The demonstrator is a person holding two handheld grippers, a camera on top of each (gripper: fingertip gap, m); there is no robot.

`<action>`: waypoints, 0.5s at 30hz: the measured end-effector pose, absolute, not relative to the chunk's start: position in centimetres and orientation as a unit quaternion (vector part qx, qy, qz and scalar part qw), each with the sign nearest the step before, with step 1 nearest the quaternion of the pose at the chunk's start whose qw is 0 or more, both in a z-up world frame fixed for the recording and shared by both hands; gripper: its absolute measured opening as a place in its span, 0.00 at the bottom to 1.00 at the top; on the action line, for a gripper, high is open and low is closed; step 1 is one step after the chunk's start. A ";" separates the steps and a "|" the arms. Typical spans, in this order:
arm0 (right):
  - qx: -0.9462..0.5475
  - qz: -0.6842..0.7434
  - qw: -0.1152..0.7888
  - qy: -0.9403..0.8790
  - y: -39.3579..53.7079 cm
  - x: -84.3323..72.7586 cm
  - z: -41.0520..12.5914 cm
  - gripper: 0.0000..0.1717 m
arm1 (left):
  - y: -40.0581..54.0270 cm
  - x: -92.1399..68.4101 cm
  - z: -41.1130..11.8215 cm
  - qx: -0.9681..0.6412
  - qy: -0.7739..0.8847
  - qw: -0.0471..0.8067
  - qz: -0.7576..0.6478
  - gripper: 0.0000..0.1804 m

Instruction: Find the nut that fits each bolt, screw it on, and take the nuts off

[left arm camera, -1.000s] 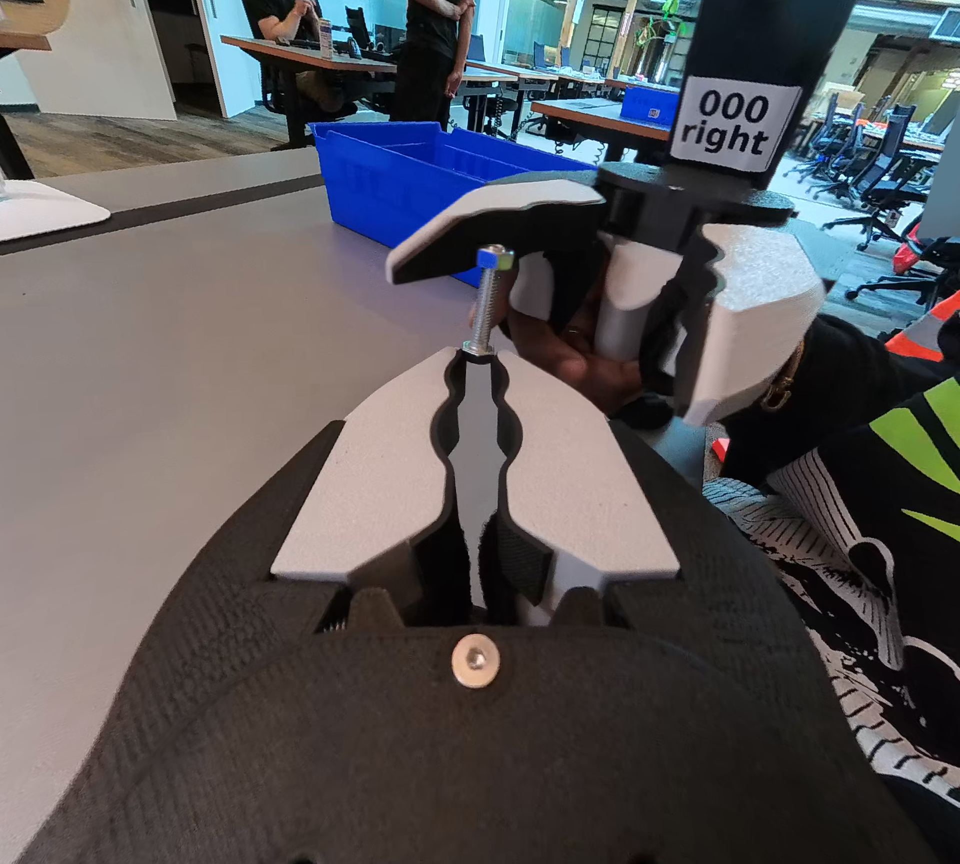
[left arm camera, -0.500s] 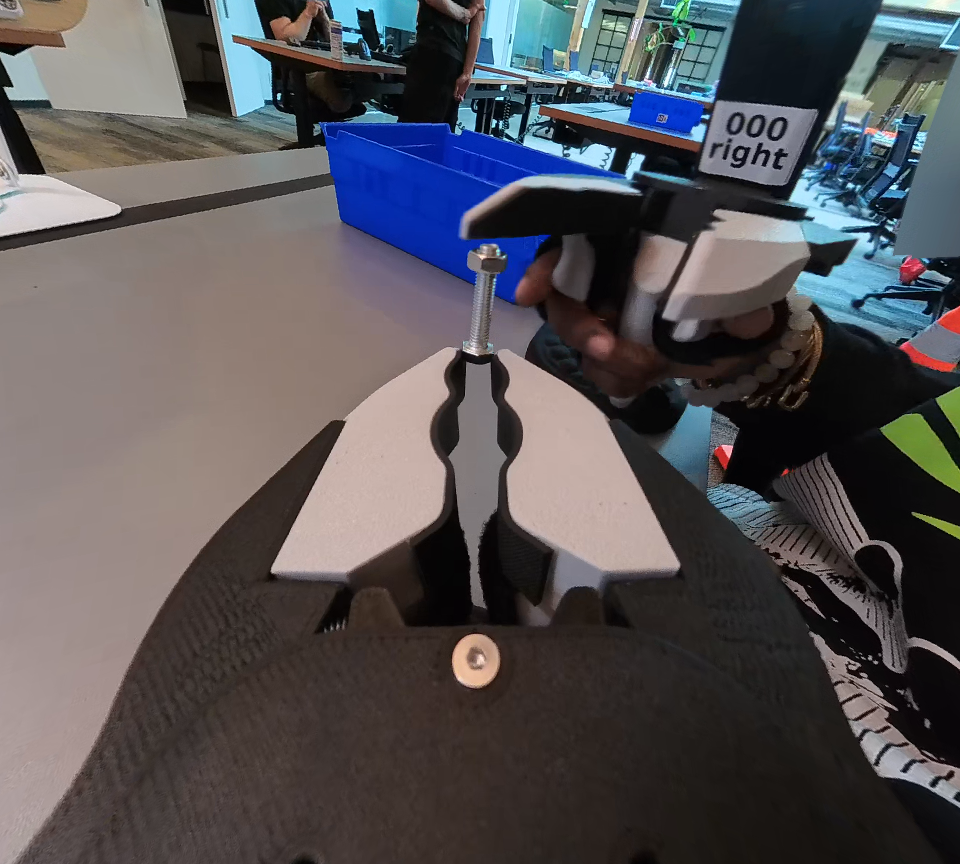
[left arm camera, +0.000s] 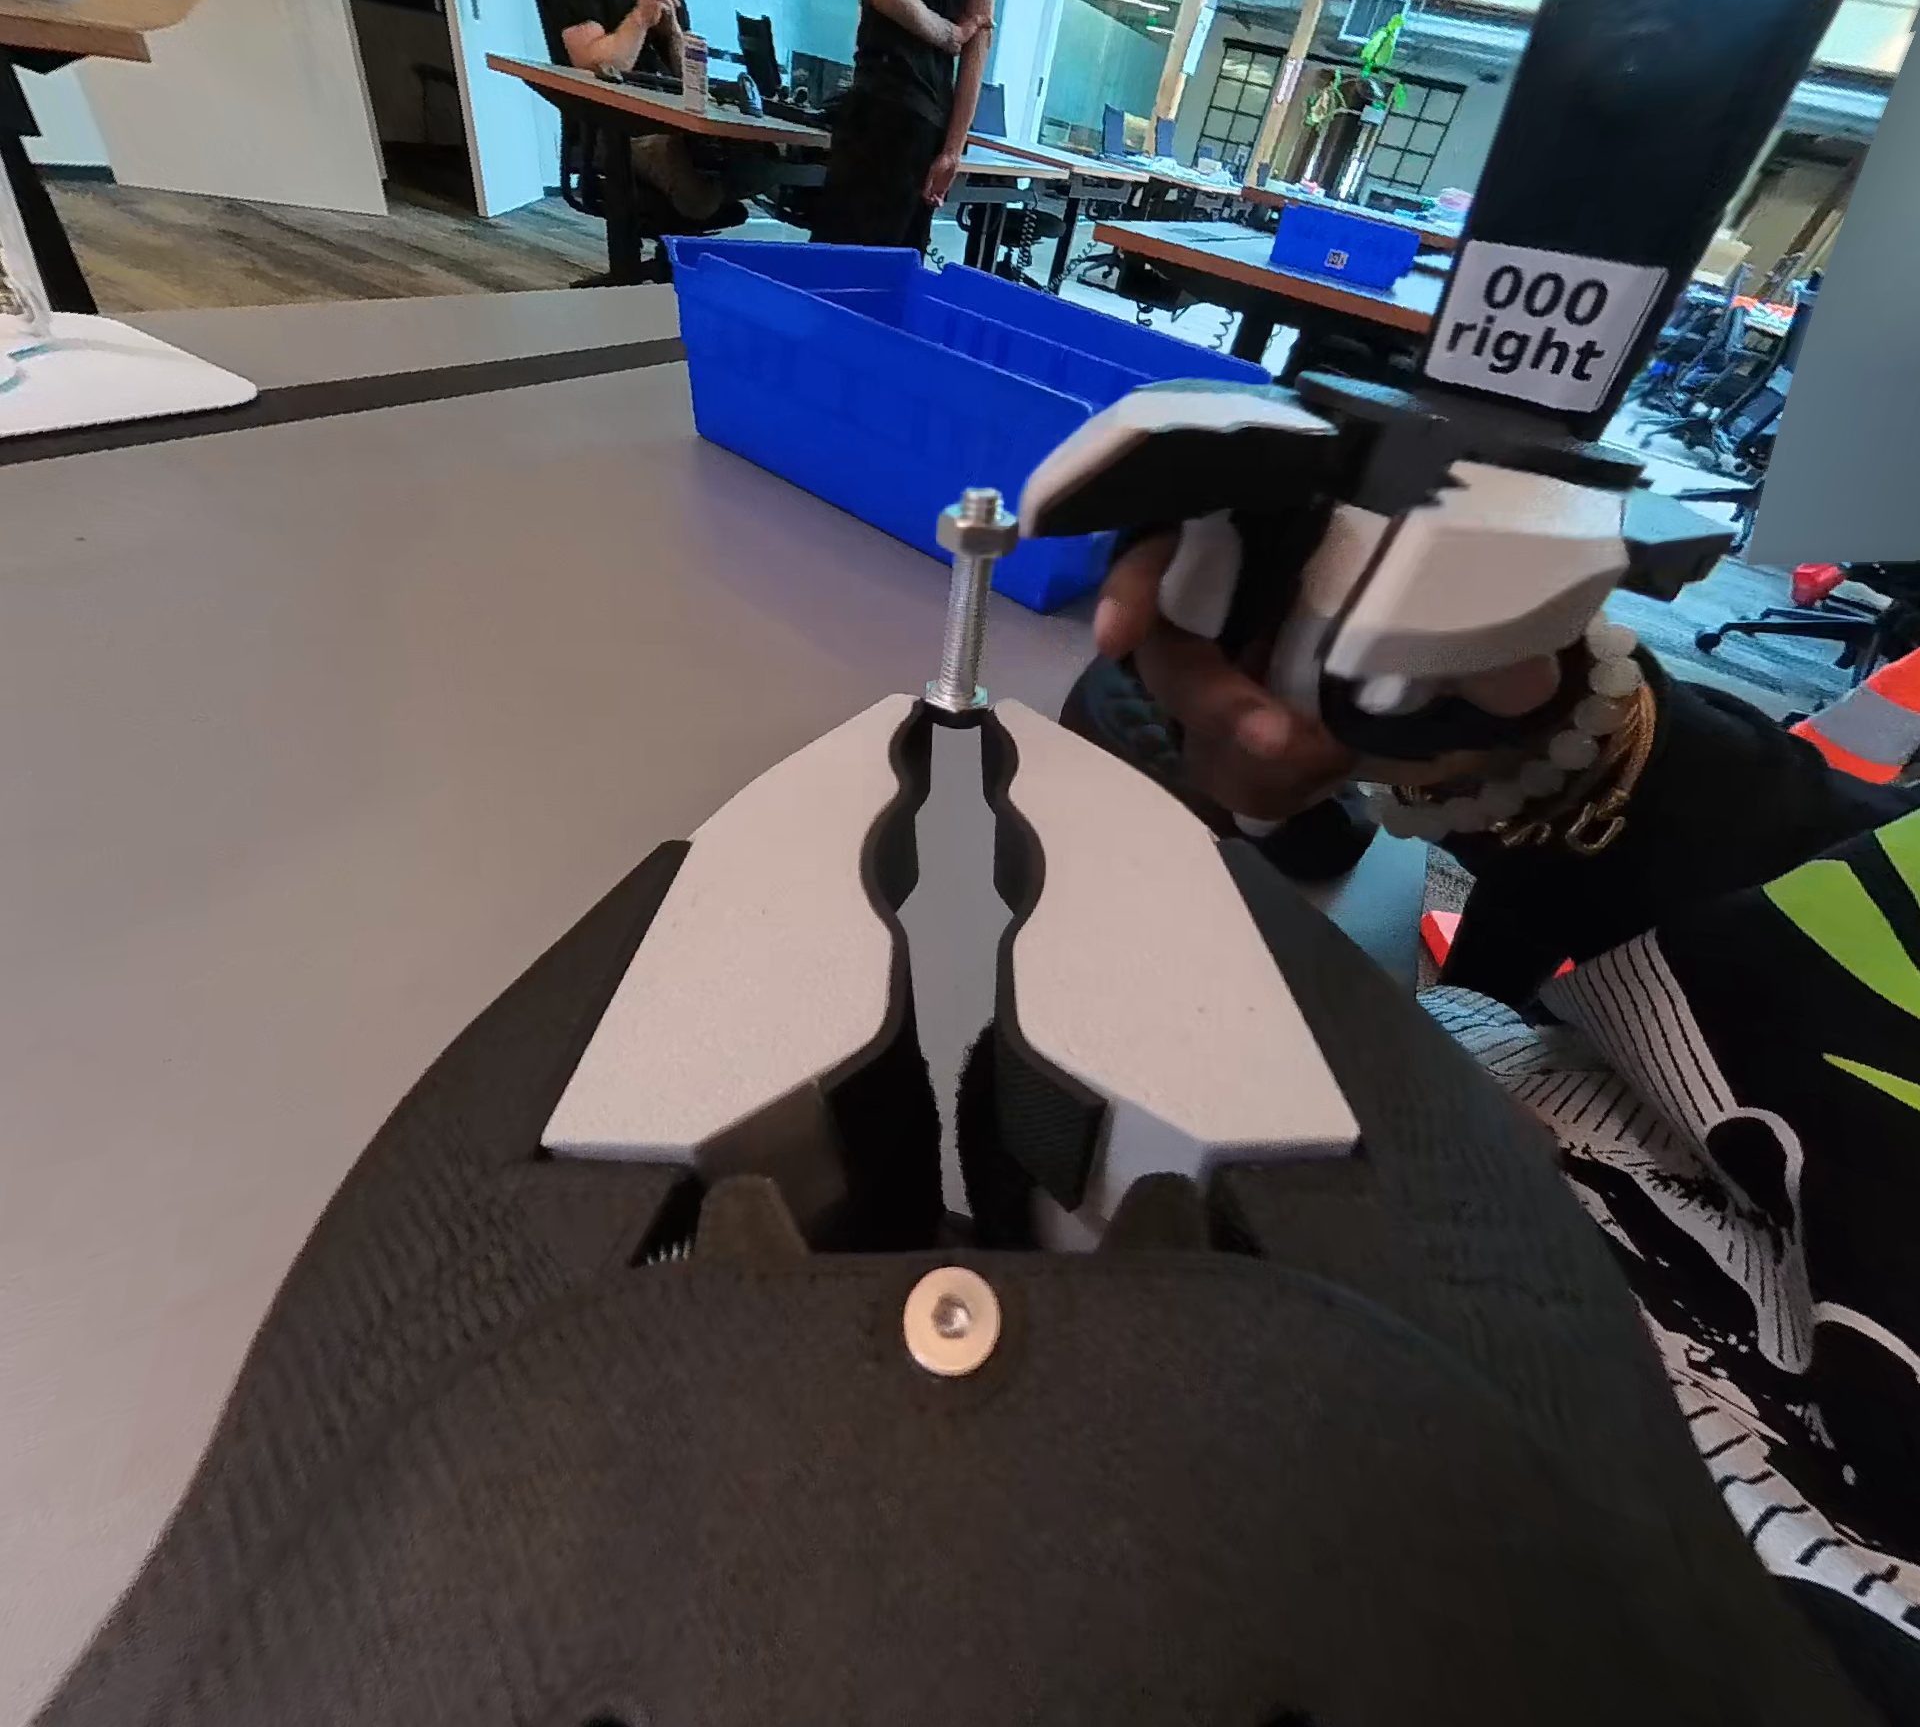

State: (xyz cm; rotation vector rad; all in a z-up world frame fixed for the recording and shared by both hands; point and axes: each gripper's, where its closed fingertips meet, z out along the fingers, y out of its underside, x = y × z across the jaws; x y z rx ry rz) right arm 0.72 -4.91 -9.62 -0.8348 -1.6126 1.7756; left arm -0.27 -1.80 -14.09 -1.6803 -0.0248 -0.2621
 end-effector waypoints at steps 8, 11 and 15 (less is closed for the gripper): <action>-0.326 0.675 0.283 -0.599 -5.0 -1.0 -9.8 0.34 | -1.8 0.2 -14.2 -0.746 0.005 0.657 -0.110 0.05; -0.318 0.673 0.267 -0.612 -6.1 -1.6 -10.1 0.35 | -1.7 0.4 -14.3 -0.748 0.011 0.654 -0.112 0.05; -0.311 0.669 0.269 -0.619 -6.5 -1.5 -10.1 0.34 | -1.7 0.3 -14.4 -0.750 0.009 0.652 -0.111 0.05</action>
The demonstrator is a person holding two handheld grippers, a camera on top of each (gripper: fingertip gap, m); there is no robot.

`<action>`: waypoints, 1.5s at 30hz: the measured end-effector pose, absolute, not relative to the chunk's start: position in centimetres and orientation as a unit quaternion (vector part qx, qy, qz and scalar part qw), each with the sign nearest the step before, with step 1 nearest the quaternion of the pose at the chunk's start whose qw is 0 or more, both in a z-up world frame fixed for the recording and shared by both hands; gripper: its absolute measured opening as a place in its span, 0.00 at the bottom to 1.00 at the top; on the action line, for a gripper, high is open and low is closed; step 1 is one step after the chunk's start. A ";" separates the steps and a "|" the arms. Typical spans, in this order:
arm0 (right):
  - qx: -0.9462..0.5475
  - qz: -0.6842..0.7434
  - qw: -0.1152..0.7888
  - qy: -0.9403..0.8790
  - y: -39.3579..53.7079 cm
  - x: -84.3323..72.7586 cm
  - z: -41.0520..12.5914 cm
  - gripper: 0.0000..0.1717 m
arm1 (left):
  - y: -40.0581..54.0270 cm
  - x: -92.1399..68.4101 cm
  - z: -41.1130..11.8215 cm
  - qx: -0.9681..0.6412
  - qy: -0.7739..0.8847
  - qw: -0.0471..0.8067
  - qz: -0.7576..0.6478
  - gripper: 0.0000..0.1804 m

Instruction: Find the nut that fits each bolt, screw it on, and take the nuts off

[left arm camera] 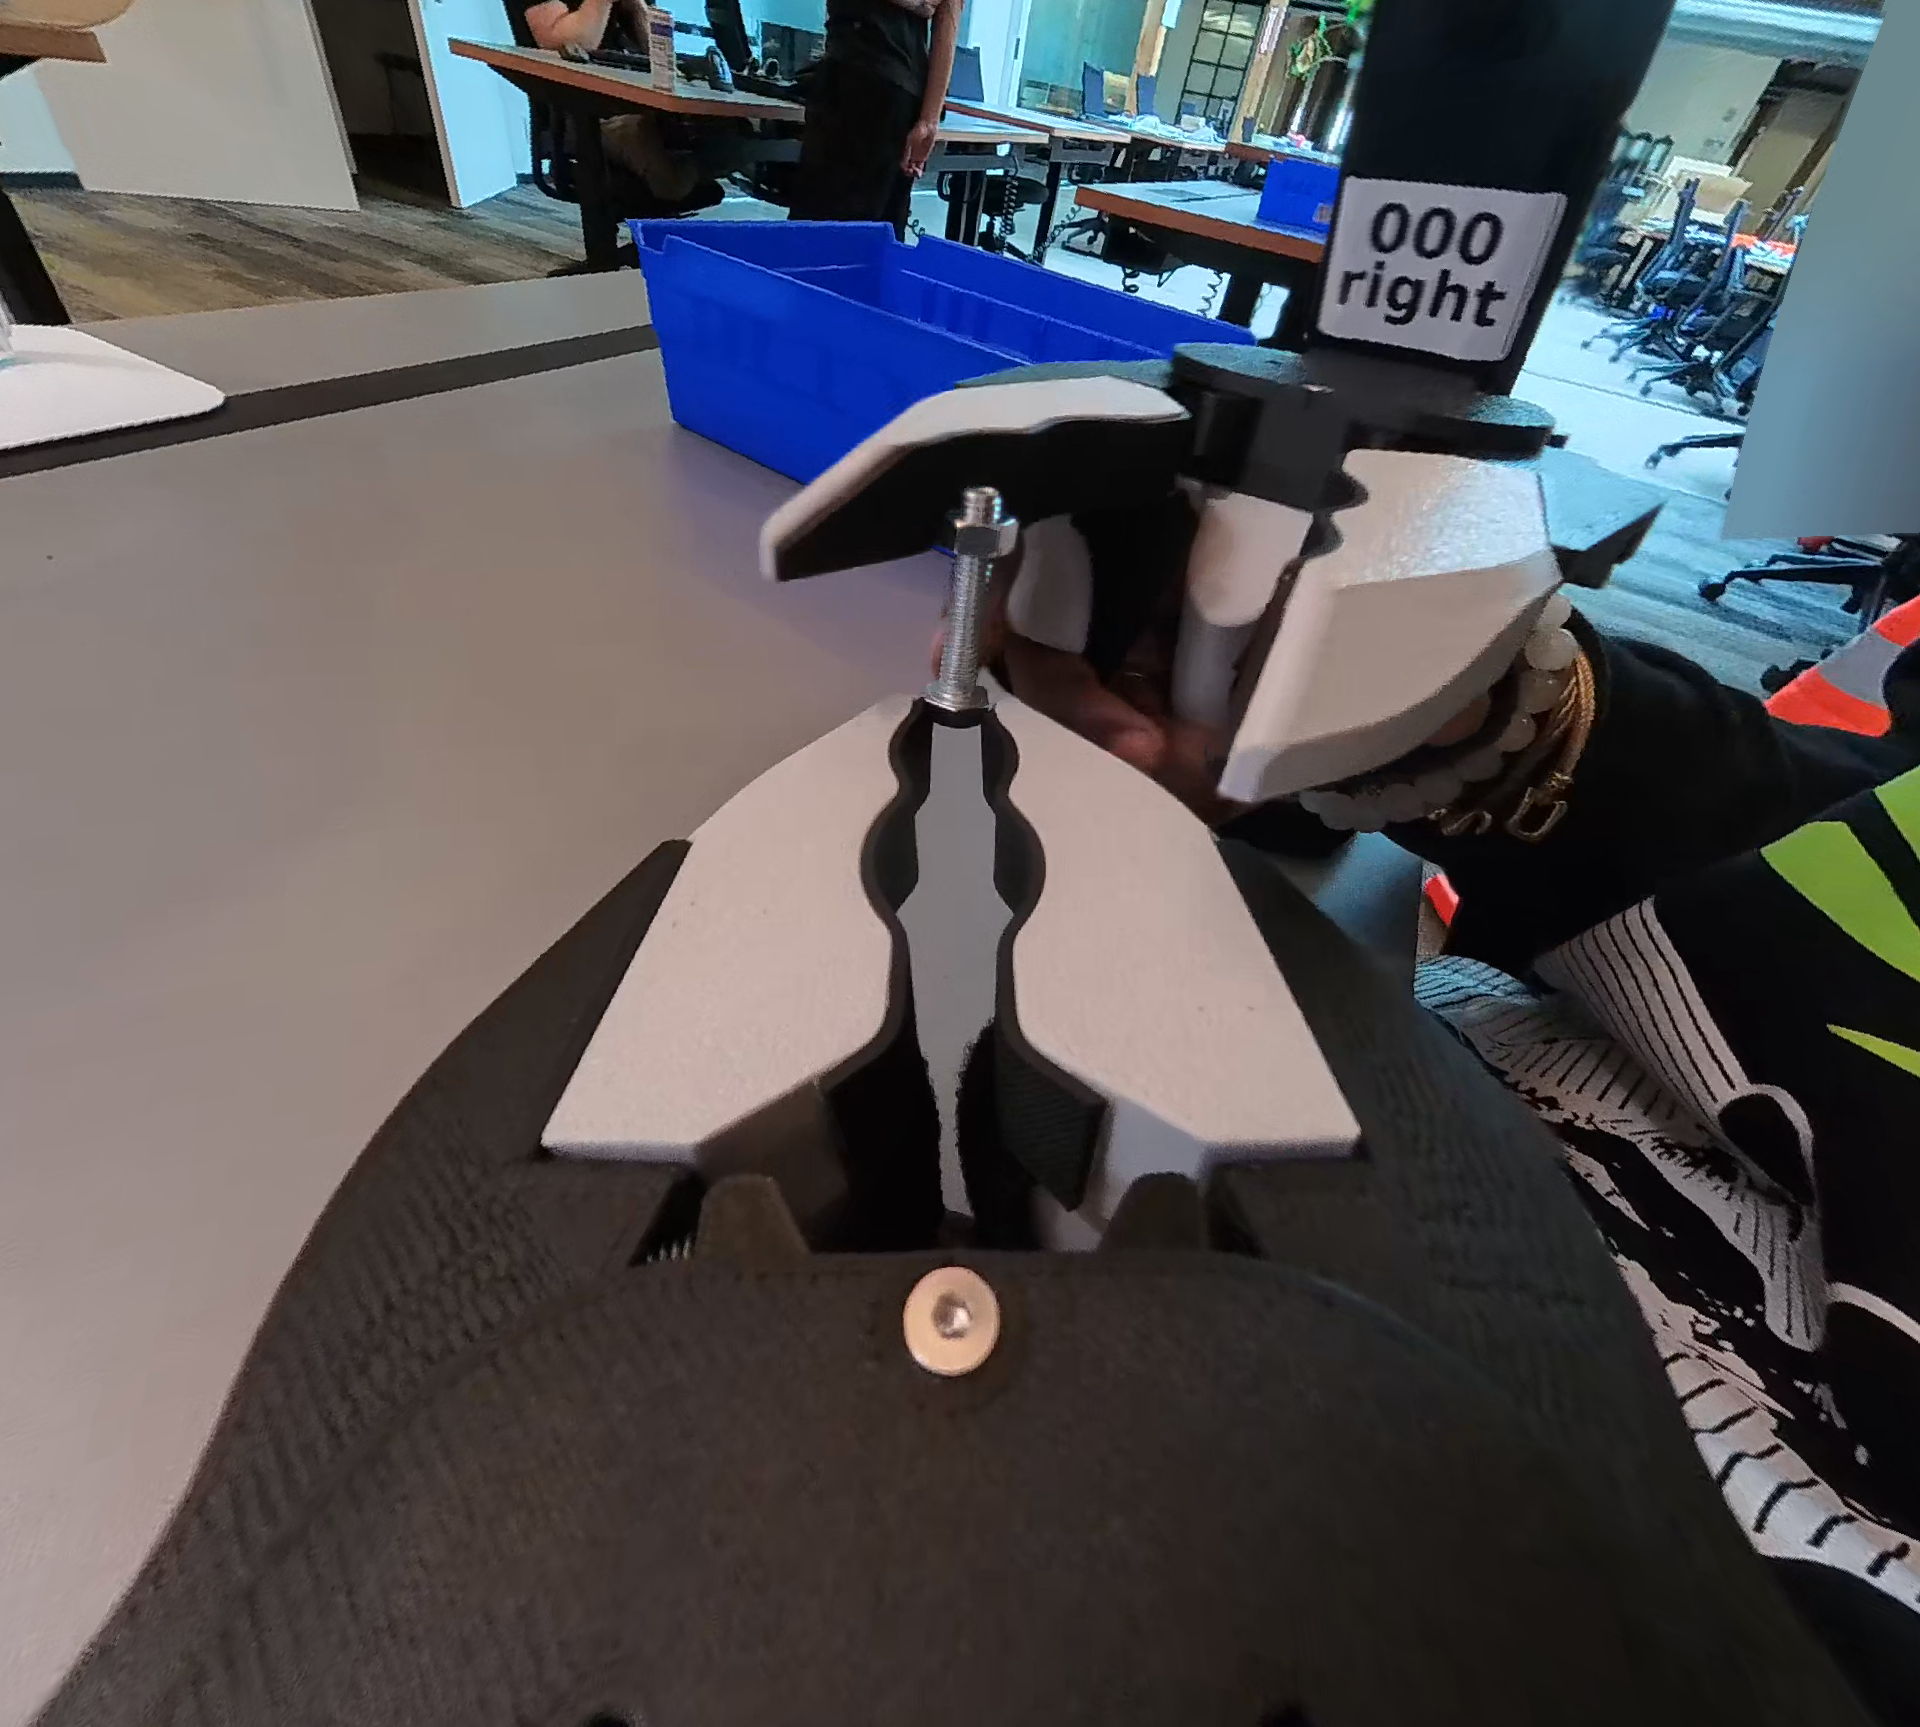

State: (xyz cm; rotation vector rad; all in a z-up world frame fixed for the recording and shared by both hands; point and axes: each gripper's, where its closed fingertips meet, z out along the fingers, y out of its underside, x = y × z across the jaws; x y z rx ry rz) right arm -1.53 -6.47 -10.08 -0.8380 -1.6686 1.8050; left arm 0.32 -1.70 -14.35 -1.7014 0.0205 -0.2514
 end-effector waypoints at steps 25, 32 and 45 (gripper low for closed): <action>-0.332 0.678 0.301 -0.583 -3.9 -0.8 -9.7 0.16 | -1.8 -0.3 -14.2 -0.742 -0.012 0.660 -0.118 0.05; -0.328 0.676 0.297 -0.589 -4.7 -1.6 -10.0 0.26 | -1.8 0.1 -14.3 -0.747 0.002 0.654 -0.114 0.05; -0.336 0.676 0.300 -0.583 -3.7 -1.3 -10.0 0.20 | -1.8 -0.2 -14.3 -0.745 -0.008 0.657 -0.116 0.05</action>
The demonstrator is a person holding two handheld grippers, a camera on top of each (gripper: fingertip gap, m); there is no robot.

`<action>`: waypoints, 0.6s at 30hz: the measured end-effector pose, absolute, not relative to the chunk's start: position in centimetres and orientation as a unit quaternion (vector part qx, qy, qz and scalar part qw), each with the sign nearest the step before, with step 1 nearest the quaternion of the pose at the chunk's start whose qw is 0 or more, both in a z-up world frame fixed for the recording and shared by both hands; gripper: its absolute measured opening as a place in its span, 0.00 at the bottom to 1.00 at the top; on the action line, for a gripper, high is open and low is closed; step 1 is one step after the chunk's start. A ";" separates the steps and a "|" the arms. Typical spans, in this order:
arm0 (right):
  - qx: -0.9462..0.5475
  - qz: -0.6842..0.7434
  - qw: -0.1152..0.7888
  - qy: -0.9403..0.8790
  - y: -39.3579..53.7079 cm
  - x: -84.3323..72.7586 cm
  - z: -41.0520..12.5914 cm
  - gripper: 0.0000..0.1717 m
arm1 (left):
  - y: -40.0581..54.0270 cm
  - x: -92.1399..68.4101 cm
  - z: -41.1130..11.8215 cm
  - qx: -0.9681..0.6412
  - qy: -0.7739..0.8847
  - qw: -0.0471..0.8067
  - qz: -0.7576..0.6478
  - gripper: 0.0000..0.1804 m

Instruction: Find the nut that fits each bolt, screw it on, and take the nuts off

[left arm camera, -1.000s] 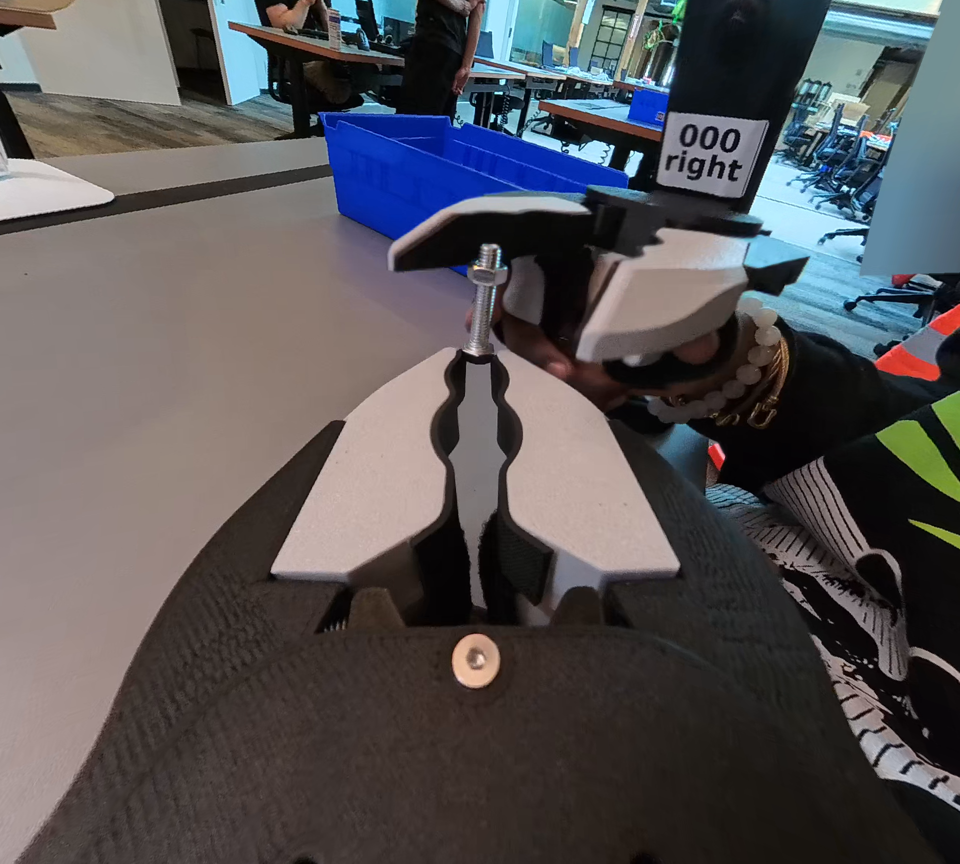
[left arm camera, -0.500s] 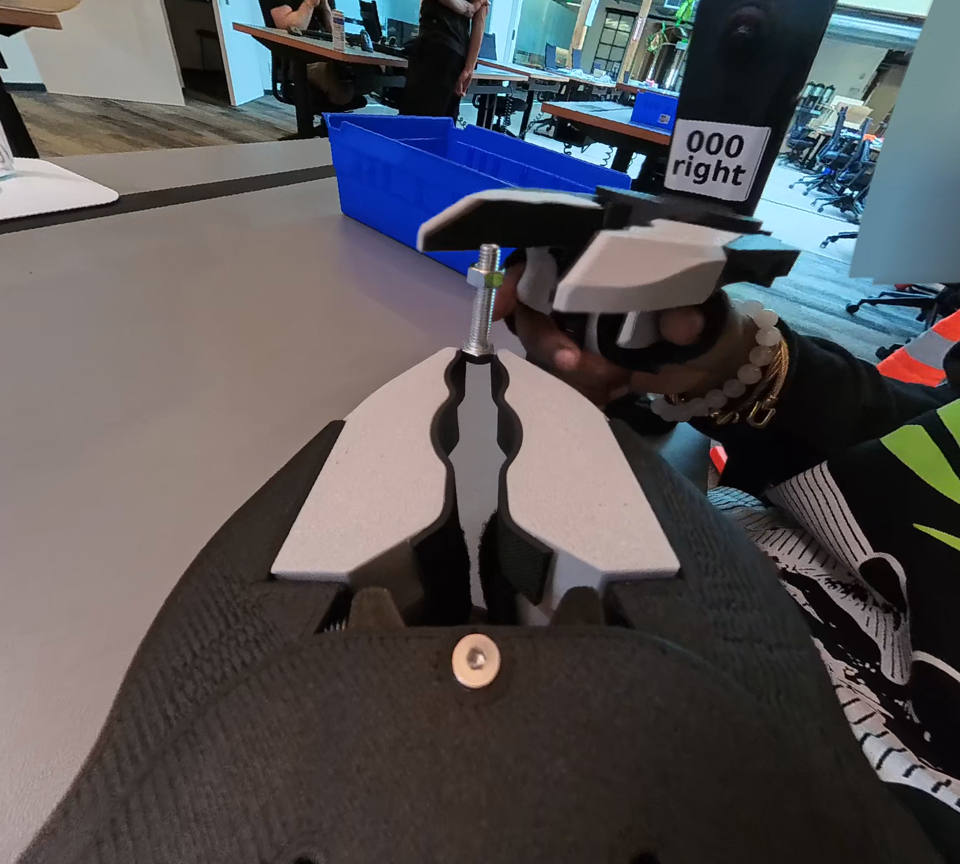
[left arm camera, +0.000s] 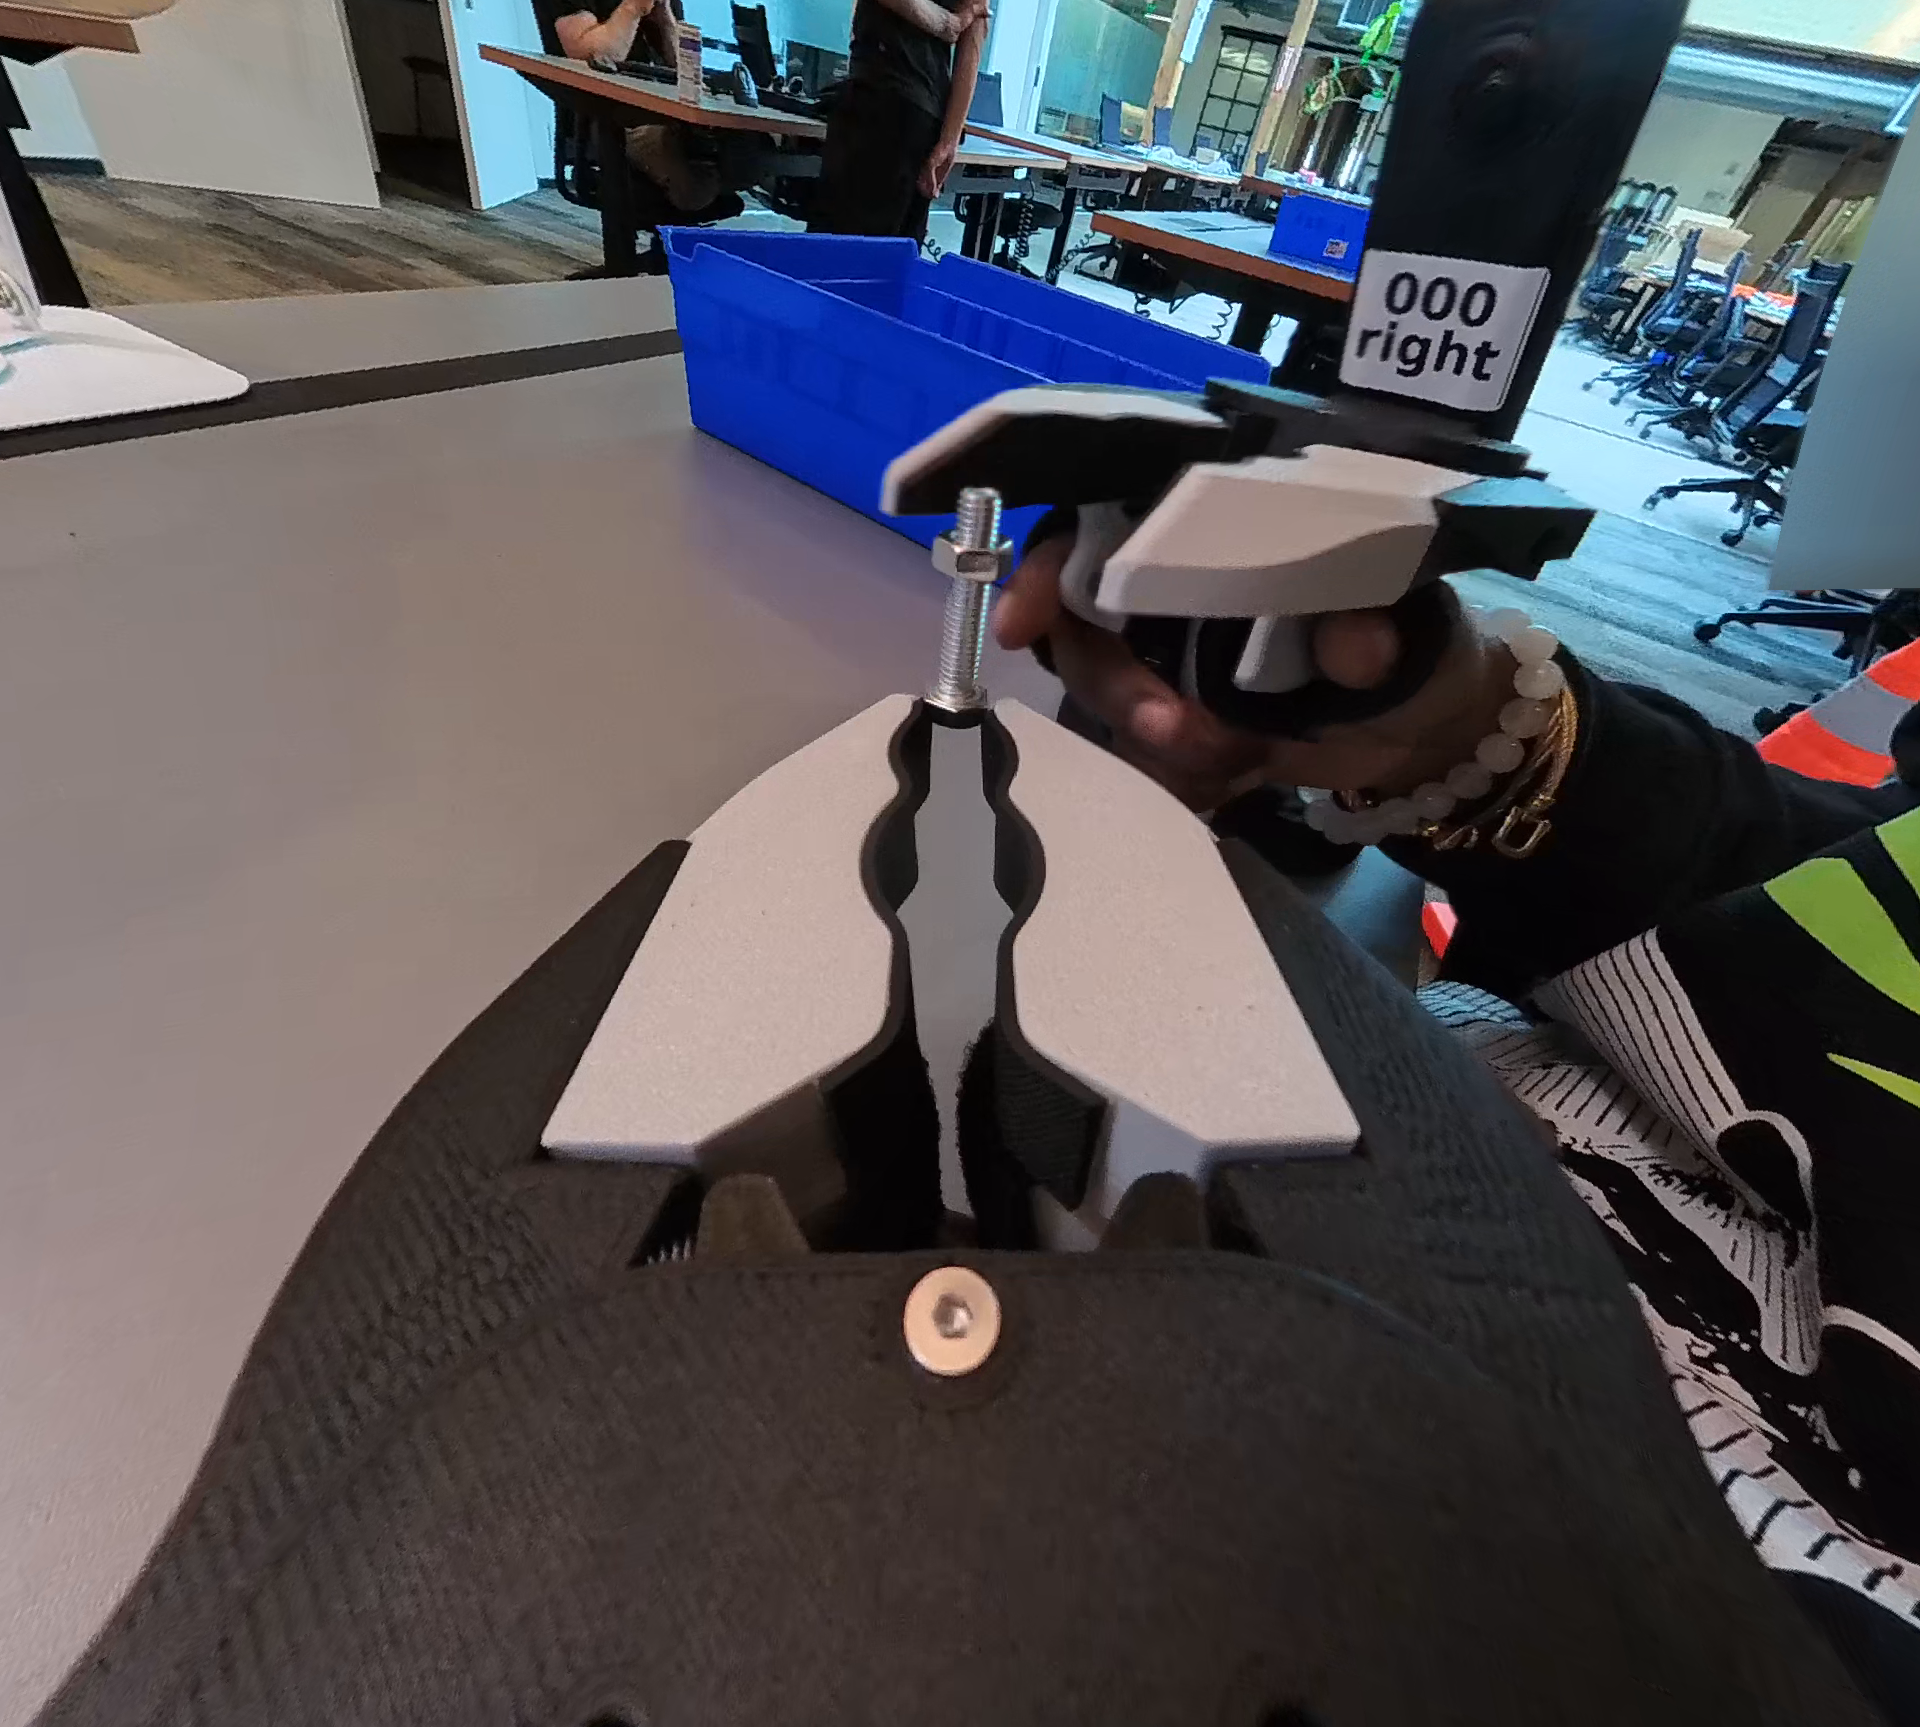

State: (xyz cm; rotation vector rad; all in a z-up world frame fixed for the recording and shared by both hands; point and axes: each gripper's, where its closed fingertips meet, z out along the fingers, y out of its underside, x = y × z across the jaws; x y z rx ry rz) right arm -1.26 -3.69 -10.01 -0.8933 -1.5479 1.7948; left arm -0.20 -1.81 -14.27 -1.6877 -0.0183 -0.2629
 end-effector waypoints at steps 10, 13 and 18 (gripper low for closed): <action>-0.323 0.674 0.284 -0.600 -4.9 -1.2 -10.2 0.21 | -1.8 -0.2 -14.3 -0.745 -0.009 0.657 -0.116 0.05; -0.327 0.673 0.287 -0.598 -4.2 -0.4 -10.2 0.18 | -1.8 -0.4 -14.3 -0.744 -0.013 0.658 -0.116 0.05; -0.329 0.677 0.291 -0.591 -3.5 0.8 -10.3 0.12 | -1.8 -0.3 -14.3 -0.745 -0.011 0.657 -0.117 0.05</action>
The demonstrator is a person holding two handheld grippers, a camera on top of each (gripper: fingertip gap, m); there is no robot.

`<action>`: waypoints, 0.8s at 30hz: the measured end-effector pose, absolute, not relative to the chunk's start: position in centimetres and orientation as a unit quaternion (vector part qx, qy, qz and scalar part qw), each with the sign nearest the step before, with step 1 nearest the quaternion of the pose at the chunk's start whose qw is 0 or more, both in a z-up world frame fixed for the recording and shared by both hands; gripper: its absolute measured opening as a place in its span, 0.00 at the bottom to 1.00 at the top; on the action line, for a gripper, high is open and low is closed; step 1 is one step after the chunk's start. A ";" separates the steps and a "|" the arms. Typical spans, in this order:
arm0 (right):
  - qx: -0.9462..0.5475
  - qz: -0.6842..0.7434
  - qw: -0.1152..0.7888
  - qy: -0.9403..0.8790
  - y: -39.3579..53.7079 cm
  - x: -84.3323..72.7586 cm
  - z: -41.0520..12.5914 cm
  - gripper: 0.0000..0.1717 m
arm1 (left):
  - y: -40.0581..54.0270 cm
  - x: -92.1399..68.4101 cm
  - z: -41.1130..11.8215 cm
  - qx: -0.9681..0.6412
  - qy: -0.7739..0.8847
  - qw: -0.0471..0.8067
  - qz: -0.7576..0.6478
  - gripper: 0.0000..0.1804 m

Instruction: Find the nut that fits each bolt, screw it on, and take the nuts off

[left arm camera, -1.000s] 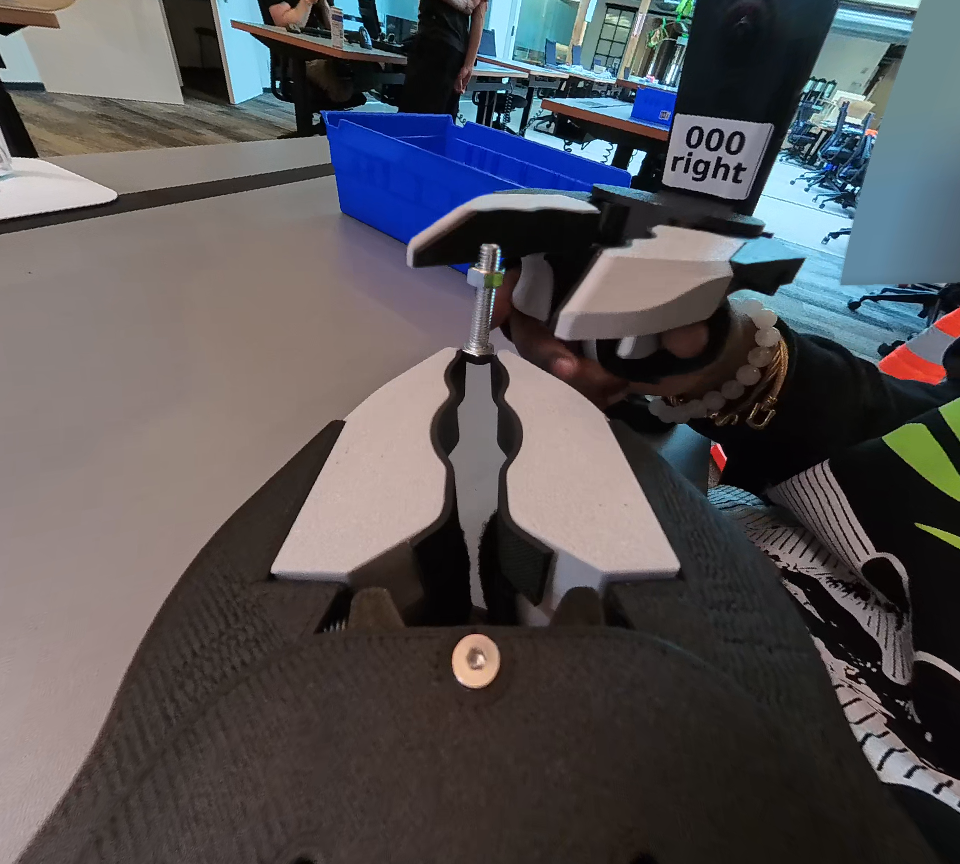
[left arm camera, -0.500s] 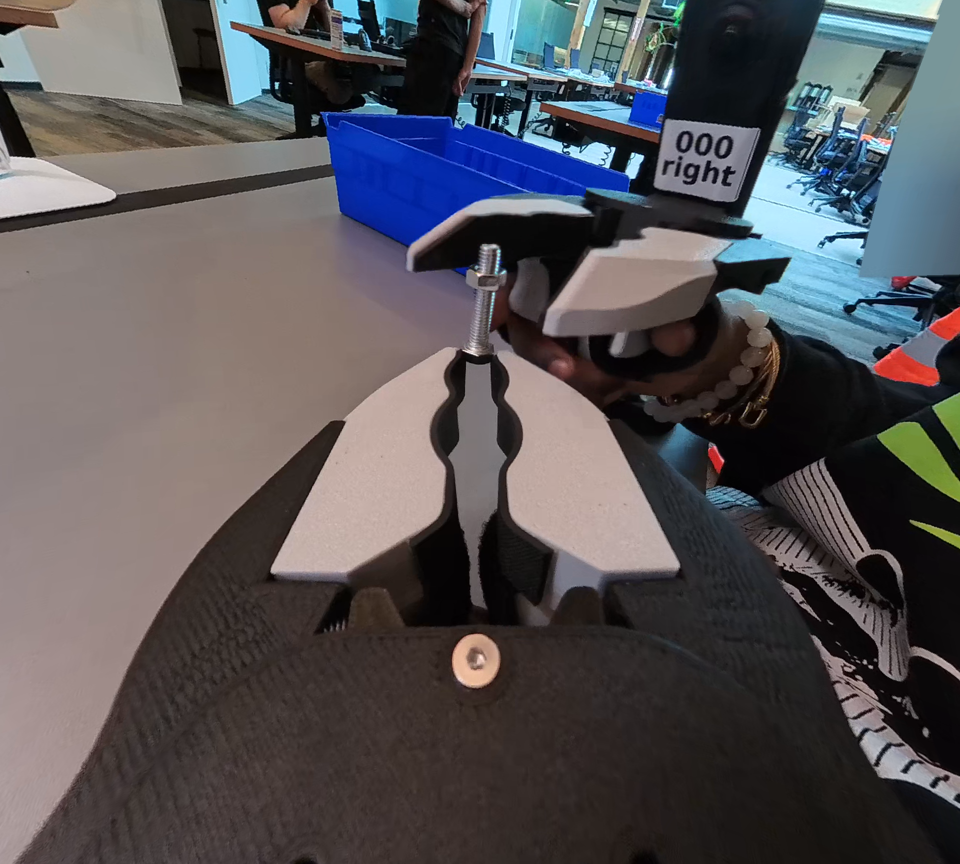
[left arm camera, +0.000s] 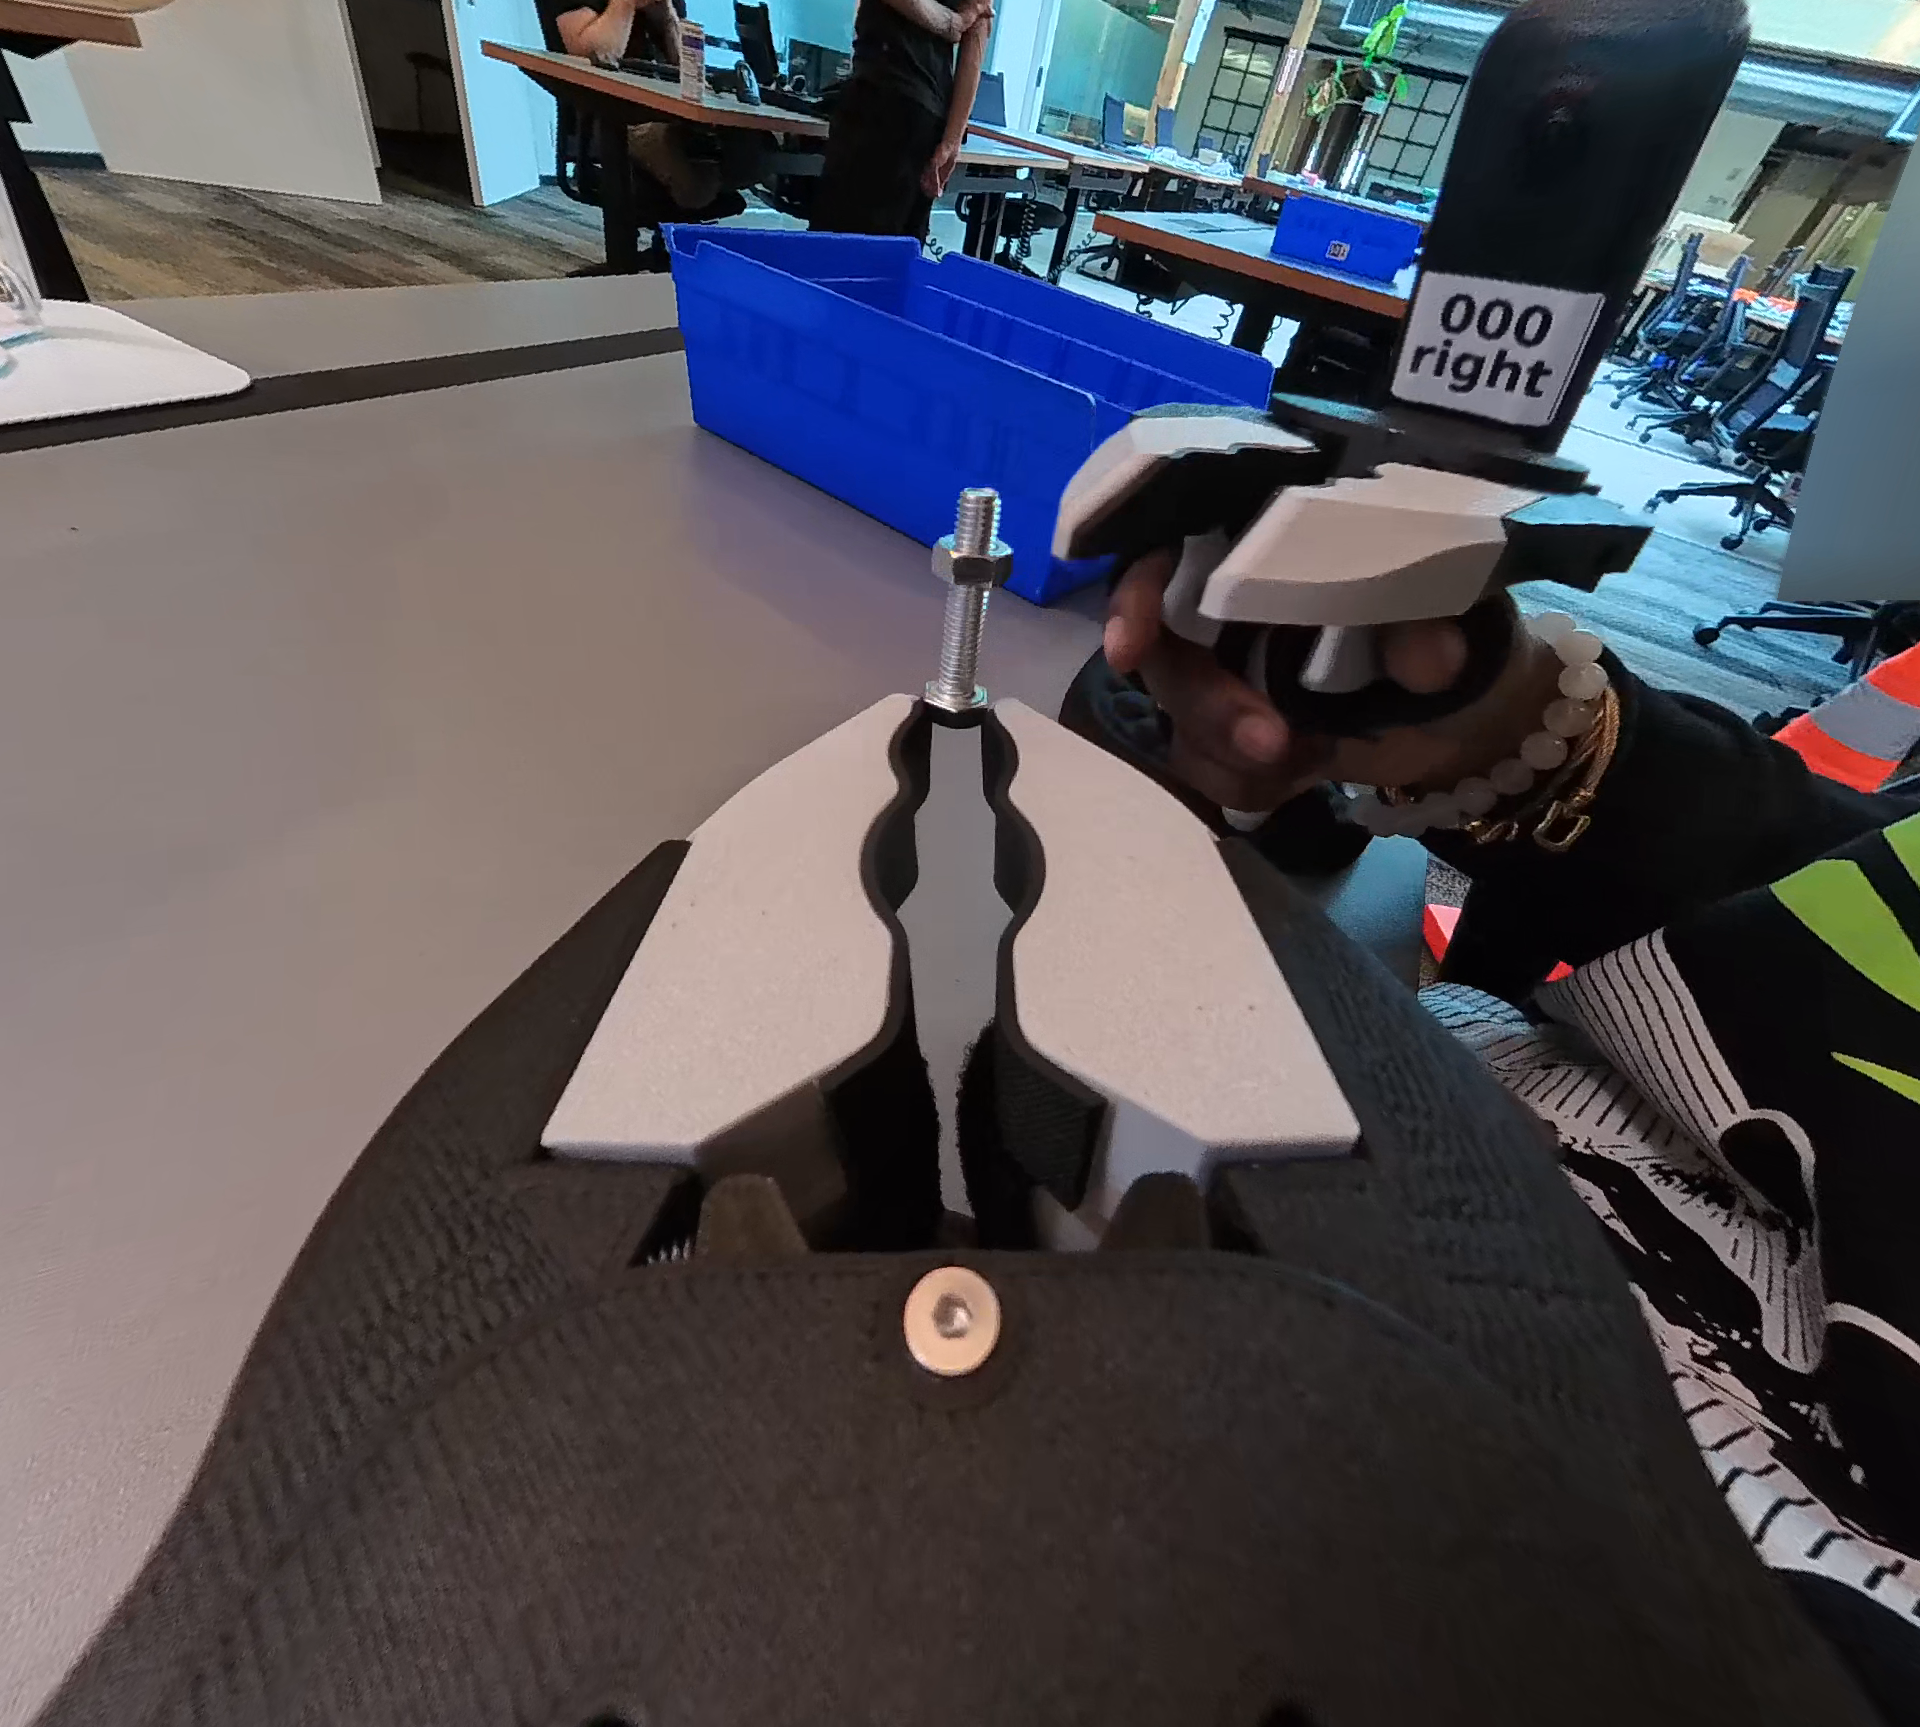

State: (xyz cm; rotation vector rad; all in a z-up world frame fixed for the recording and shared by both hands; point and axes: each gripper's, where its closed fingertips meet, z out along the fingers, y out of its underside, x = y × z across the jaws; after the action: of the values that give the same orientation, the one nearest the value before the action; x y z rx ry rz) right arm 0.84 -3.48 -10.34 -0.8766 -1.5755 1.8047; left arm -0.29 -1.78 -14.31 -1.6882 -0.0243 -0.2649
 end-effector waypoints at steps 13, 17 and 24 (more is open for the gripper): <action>-0.310 0.680 0.263 -0.610 -6.0 -1.8 -10.5 0.30 | -1.8 0.3 -14.3 -0.747 0.008 0.655 -0.118 0.05; -0.312 0.680 0.269 -0.606 -5.6 -1.0 -10.4 0.28 | -1.8 0.0 -14.3 -0.745 -0.001 0.657 -0.117 0.05; -0.312 0.685 0.277 -0.597 -4.1 1.5 -10.3 0.12 | -1.8 -0.2 -14.4 -0.746 -0.007 0.656 -0.117 0.05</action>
State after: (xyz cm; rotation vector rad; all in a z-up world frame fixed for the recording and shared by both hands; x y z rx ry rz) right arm 1.48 -4.06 -10.31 -0.8377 -1.6024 1.8398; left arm -0.18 -1.77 -14.37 -1.6904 -0.0151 -0.2646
